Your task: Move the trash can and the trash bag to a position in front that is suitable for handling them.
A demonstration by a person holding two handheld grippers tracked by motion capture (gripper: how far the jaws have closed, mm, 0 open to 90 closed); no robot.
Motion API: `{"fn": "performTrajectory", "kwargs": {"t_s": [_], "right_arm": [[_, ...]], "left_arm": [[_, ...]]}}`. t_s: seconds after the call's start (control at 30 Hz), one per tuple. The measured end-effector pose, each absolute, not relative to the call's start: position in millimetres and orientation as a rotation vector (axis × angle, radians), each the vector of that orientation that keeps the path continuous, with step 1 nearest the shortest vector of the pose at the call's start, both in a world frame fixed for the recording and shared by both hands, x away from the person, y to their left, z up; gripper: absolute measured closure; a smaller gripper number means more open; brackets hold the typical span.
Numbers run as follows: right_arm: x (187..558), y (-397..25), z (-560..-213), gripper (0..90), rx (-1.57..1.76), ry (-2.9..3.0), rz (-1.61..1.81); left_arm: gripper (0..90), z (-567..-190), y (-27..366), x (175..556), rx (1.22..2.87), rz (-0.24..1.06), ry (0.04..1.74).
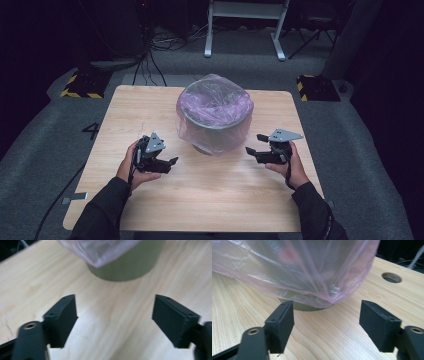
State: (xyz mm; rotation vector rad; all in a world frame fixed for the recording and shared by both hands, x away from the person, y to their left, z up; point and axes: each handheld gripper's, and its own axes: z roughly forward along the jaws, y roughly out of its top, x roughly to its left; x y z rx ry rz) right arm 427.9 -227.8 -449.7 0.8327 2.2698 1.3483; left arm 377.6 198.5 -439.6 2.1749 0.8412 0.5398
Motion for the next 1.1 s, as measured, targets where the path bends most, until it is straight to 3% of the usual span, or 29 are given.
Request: {"fn": "performTrajectory", "kwargs": {"t_s": [0.47,1.1], "right_arm": [[413.3,-243.4,-414.4,21.6,0.802,2.197,1.403],[417.8,-227.8,-374.8,21.3,0.726,2.159,1.391]], "left_arm": [[17.5,-479.9,204.1,329.6,2.262,0.488,0.856],[15.7,-497.8,216.1,329.7,2.274,0.461,0.862]]}}
